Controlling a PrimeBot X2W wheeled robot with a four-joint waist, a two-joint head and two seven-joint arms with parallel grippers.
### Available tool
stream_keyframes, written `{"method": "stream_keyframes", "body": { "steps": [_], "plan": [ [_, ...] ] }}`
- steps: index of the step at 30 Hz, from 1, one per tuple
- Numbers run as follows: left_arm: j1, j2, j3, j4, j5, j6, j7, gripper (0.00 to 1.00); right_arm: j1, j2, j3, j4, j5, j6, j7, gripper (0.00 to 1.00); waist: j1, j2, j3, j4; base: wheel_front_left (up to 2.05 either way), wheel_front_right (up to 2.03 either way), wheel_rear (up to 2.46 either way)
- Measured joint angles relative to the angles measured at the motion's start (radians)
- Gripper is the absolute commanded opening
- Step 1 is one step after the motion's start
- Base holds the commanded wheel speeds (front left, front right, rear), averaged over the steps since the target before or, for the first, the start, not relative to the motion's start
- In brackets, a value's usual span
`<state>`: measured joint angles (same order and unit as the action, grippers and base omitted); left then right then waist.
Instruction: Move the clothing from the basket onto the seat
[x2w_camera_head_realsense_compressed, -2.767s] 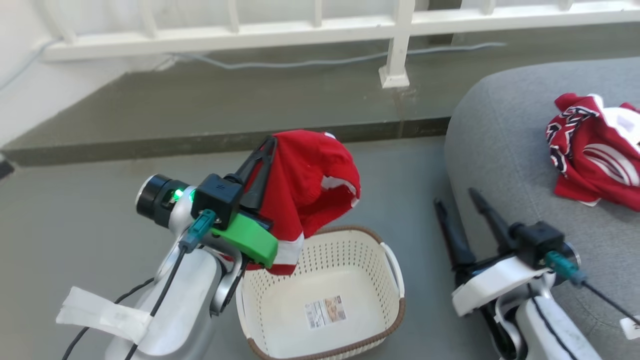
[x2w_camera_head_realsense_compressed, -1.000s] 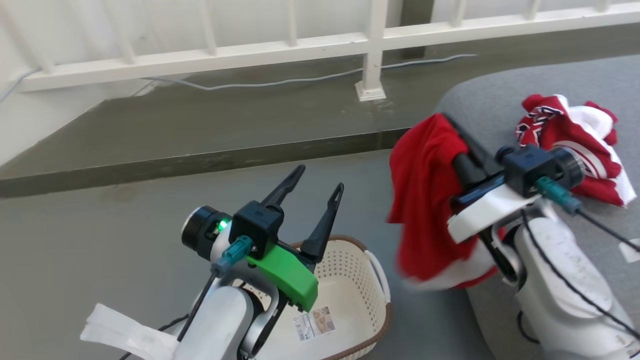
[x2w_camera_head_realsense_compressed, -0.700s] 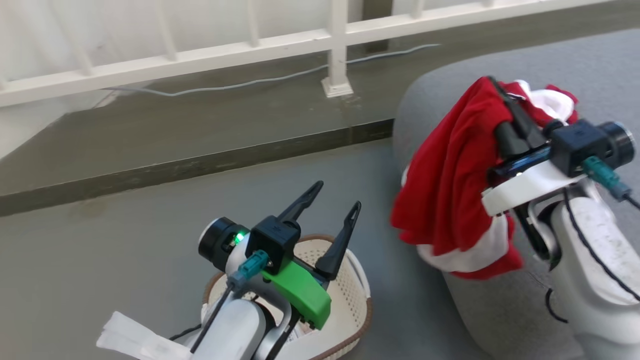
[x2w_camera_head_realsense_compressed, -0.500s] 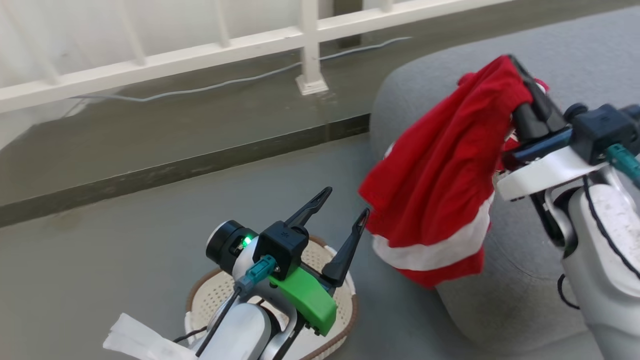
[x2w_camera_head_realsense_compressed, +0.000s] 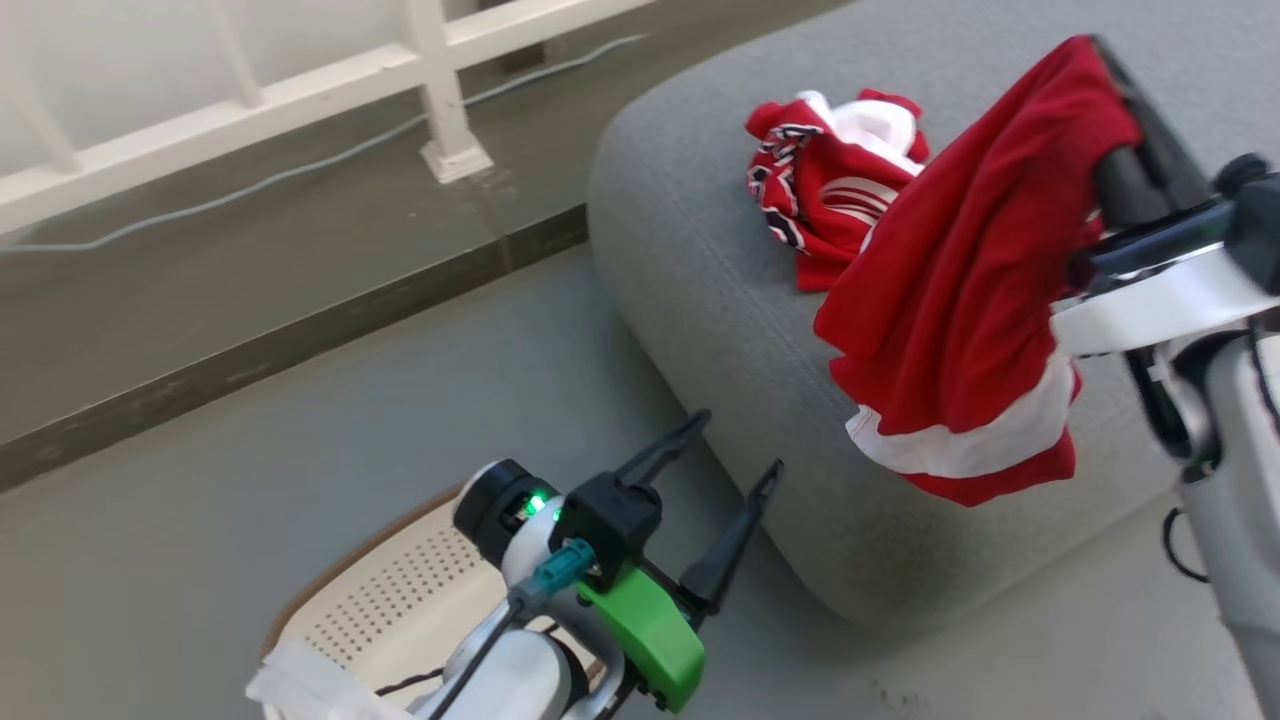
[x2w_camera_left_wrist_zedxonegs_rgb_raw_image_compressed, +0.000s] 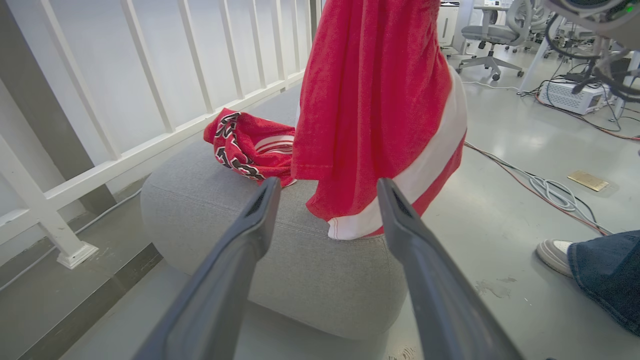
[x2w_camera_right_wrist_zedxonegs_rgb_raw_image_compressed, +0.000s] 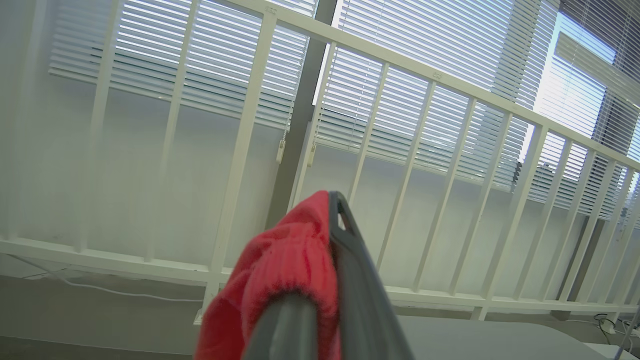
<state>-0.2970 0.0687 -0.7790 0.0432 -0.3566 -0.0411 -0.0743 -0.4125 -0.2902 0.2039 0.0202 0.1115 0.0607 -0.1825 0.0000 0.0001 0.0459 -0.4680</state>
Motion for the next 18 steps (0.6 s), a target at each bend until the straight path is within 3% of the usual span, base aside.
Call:
{"method": "stream_keyframes", "body": {
  "steps": [10,18],
  "plan": [
    [-0.016,-0.008,-0.054,0.014,0.0,-0.03,0.012,1.0,0.014,-0.039,-0.096,-0.034,0.022,-0.036,0.008,0.0,0.0,0.0,0.077,-0.073,0.0,0.0,0.0],
    [-0.034,-0.008,-0.054,0.027,0.0,-0.038,0.012,1.0,0.015,-0.038,-0.1,-0.035,0.039,-0.037,0.016,0.0,0.0,0.0,0.108,-0.084,0.0,0.0,0.0]
  ]
}}
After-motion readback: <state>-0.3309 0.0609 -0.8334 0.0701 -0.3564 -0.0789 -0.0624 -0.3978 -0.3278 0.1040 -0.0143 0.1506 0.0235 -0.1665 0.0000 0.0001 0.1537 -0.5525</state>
